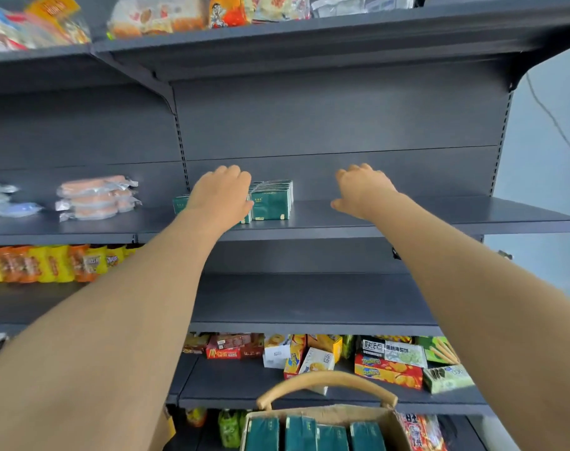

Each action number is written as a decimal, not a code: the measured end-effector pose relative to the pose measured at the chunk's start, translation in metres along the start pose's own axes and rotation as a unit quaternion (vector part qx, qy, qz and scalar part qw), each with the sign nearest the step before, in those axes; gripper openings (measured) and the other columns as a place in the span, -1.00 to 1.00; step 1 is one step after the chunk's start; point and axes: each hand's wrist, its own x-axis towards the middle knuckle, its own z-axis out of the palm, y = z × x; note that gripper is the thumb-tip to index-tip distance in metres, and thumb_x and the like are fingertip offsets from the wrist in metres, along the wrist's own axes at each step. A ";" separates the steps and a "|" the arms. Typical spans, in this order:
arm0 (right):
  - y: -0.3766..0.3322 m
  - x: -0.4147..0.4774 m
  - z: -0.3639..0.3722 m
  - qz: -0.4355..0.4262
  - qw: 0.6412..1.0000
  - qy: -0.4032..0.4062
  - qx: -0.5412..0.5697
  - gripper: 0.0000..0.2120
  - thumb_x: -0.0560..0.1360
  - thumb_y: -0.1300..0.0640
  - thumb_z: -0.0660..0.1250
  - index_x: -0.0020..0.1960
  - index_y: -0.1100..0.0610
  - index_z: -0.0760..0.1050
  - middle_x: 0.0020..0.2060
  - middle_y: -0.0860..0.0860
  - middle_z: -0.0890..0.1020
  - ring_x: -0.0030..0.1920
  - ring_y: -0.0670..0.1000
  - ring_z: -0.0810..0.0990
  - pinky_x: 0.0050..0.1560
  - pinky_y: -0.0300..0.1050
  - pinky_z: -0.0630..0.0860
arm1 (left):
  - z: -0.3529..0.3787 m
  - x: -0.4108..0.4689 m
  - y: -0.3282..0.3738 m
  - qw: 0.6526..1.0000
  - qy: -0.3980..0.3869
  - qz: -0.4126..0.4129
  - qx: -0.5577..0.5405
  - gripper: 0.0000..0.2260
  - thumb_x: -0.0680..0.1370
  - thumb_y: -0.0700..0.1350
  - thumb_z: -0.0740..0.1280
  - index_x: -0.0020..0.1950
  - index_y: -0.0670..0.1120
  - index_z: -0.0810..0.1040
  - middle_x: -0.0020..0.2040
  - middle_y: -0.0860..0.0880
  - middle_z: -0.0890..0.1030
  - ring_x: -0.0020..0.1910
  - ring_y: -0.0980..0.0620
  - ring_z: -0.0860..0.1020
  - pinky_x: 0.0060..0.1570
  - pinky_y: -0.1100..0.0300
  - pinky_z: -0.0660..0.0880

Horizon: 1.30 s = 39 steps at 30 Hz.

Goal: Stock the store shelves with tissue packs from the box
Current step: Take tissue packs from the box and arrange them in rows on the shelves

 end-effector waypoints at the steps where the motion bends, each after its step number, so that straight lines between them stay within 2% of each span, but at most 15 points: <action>1: -0.002 -0.009 0.001 0.004 1.000 -0.007 0.002 -0.62 0.56 0.01 0.22 0.27 0.24 0.34 0.19 0.16 0.45 0.25 0.17 0.36 0.14 0.02 0.35 | 0.001 -0.008 0.002 1.000 -0.007 0.004 -0.007 -0.69 0.60 0.00 0.23 0.21 -0.19 0.43 0.11 -0.12 0.50 0.09 -0.09 0.47 -0.02 0.09 0.41; 6: -0.021 -0.052 0.030 0.003 0.997 -0.071 0.006 -0.67 0.55 0.03 0.22 0.22 0.22 0.36 0.14 0.14 0.47 0.21 0.16 0.38 0.04 -0.04 0.34 | 0.026 -0.056 0.008 0.996 -0.073 0.016 -0.042 -0.69 0.59 0.02 0.23 0.22 -0.16 0.41 0.13 -0.11 0.49 0.13 -0.09 0.45 0.04 0.07 0.40; 9: -0.036 -0.080 0.061 0.002 0.994 -0.110 0.010 -0.66 0.55 0.01 0.24 0.21 0.21 0.37 0.16 0.14 0.47 0.23 0.16 0.38 0.09 -0.01 0.36 | 0.048 -0.086 0.016 0.993 -0.100 0.031 -0.055 -0.70 0.60 0.01 0.22 0.22 -0.16 0.41 0.14 -0.11 0.49 0.14 -0.10 0.45 0.05 0.07 0.41; 14: -0.057 -0.125 0.126 -0.002 0.981 -0.191 0.015 -0.60 0.57 0.02 0.21 0.33 0.20 0.32 0.25 0.14 0.44 0.30 0.15 0.35 0.20 0.03 0.37 | 0.093 -0.127 0.034 0.985 -0.150 0.049 -0.074 -0.70 0.61 0.02 0.20 0.22 -0.16 0.42 0.13 -0.10 0.50 0.14 -0.08 0.46 0.03 0.09 0.42; 19: -0.066 -0.148 0.207 -0.001 0.961 -0.276 0.012 -0.60 0.57 0.04 0.22 0.35 0.18 0.32 0.26 0.13 0.45 0.29 0.14 0.37 0.18 0.03 0.41 | 0.161 -0.157 0.064 0.967 -0.222 0.049 -0.117 -0.71 0.60 0.01 0.20 0.24 -0.13 0.42 0.15 -0.07 0.49 0.17 -0.06 0.45 0.04 0.10 0.43; 22: -0.067 -0.156 0.262 0.000 0.942 -0.335 0.033 -0.57 0.56 0.03 0.24 0.37 0.17 0.32 0.26 0.12 0.45 0.28 0.13 0.38 0.15 0.03 0.42 | 0.212 -0.174 0.085 0.946 -0.291 0.052 -0.130 -0.66 0.60 0.02 0.21 0.30 -0.14 0.38 0.22 -0.08 0.46 0.24 -0.07 0.41 0.12 0.07 0.42; 28: -0.060 -0.173 0.373 -0.019 0.896 -0.440 0.062 -0.59 0.55 0.09 0.23 0.37 0.18 0.33 0.29 0.14 0.43 0.32 0.14 0.36 0.21 0.03 0.41 | 0.309 -0.206 0.129 0.888 -0.431 0.051 -0.149 -0.67 0.59 0.04 0.22 0.27 -0.12 0.40 0.17 -0.06 0.45 0.19 -0.05 0.44 0.10 0.08 0.45; 32: -0.056 -0.185 0.431 -0.038 0.861 -0.501 0.077 -0.59 0.55 0.10 0.22 0.37 0.20 0.33 0.29 0.15 0.44 0.31 0.15 0.37 0.22 0.05 0.40 | 0.356 -0.232 0.150 0.846 -0.509 0.033 -0.156 -0.65 0.60 0.06 0.19 0.29 -0.12 0.39 0.26 -0.05 0.42 0.26 -0.05 0.41 0.13 0.07 0.42; 35: -0.052 -0.192 0.464 -0.047 0.844 -0.527 0.091 -0.63 0.56 0.06 0.24 0.30 0.19 0.37 0.22 0.13 0.49 0.26 0.13 0.42 0.18 0.02 0.42 | 0.385 -0.256 0.161 0.820 -0.550 0.021 -0.159 -0.67 0.61 0.06 0.18 0.28 -0.10 0.39 0.26 -0.04 0.43 0.26 -0.02 0.41 0.13 0.12 0.41; 39: -0.052 -0.195 0.498 -0.026 0.824 -0.555 0.111 -0.64 0.56 0.03 0.25 0.27 0.21 0.38 0.18 0.13 0.49 0.24 0.12 0.42 0.17 0.01 0.42 | 0.415 -0.278 0.174 0.801 -0.567 -0.028 -0.189 -0.66 0.59 0.07 0.20 0.26 -0.10 0.43 0.19 -0.04 0.48 0.19 -0.02 0.46 0.09 0.12 0.45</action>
